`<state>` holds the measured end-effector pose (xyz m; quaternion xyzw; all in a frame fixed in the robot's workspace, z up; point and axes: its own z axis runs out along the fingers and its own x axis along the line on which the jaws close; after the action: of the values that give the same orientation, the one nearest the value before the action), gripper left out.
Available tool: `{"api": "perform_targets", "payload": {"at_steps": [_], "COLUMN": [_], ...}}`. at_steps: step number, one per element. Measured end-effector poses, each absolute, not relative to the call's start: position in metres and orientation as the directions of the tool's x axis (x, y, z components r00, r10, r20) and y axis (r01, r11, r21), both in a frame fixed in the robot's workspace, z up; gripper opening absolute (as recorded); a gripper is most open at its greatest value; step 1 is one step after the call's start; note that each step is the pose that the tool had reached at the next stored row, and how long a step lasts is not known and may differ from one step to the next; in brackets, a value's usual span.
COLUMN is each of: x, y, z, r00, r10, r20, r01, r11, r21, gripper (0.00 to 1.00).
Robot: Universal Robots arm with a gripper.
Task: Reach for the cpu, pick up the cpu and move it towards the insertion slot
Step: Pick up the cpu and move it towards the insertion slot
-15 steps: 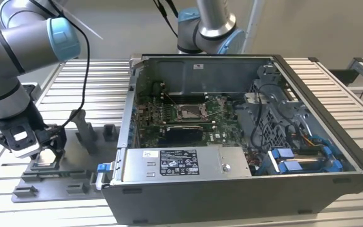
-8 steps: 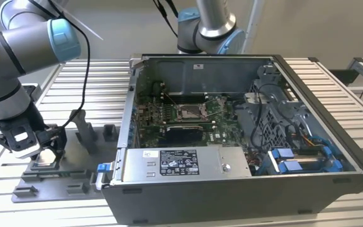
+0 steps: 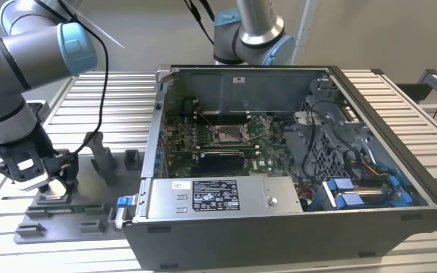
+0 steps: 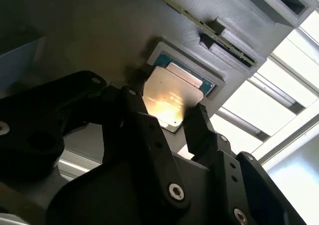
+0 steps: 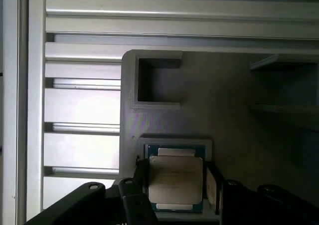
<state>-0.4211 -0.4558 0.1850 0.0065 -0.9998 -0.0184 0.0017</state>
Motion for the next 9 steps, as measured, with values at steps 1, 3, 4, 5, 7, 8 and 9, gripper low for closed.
{"api": "perform_targets", "payload": {"at_steps": [1,3,4,5,7,8,9], "x": [-0.421,-0.421,-0.421,-0.421,-0.421,-0.421,-0.421], "y": [-0.456,-0.456,-0.456,-0.456,-0.456,-0.456,-0.456], "z": [0.185,0.185,0.185,0.185,0.191,0.196,0.201], "r00": [-1.0,-1.0,-1.0,-1.0,-1.0,-1.0,-1.0], "r10": [-0.013,-0.013,-0.013,-0.012,-0.011,-0.01,-0.01], "r20": [0.003,0.003,0.003,0.003,0.003,0.003,0.003], "r01": [-0.013,-0.013,-0.013,-0.012,-0.011,-0.01,-0.01], "r11": [0.999,0.999,0.999,0.999,0.999,0.999,0.999], "r21": [0.037,0.037,0.037,0.037,0.037,0.037,0.037], "gripper": [0.0,0.0,0.0,0.0,0.0,0.0,0.0]}}
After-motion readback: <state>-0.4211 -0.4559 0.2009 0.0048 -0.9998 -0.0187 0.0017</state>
